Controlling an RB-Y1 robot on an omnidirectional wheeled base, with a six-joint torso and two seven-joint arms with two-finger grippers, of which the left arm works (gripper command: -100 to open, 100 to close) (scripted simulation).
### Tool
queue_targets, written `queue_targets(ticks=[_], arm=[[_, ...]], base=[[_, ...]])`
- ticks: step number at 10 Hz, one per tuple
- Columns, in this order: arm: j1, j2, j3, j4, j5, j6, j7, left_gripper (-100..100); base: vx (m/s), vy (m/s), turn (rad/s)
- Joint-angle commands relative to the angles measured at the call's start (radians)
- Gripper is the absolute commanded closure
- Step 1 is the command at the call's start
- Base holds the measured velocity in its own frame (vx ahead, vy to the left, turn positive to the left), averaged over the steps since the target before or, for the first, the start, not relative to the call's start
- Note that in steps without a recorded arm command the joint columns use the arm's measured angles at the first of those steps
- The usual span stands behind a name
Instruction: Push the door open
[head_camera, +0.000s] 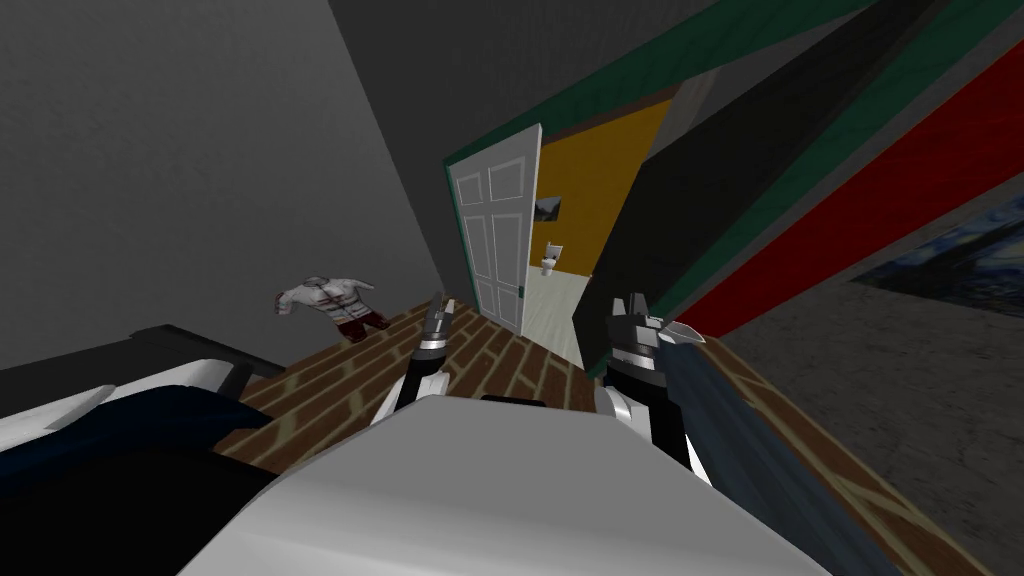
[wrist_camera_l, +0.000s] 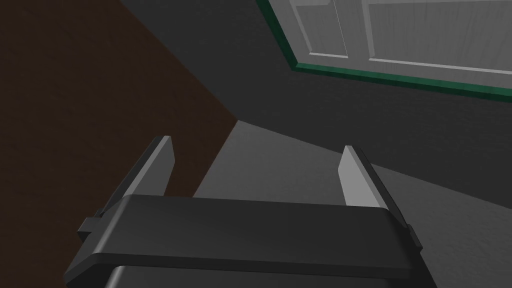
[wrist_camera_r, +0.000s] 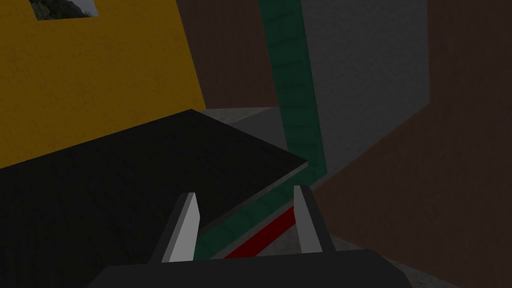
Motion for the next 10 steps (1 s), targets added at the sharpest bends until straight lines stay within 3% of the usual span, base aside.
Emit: queue_targets(ticks=[1, 10], arm=[[-0.008, 0.004, -0.005, 0.034, 0.000, -0.008, 0.001, -100], [-0.044, 0.020, -0.041, 0.215, 0.000, -0.040, 0.008, -100]], base=[[0.091, 0.006, -0.048], [0.096, 0.006, -0.061]])
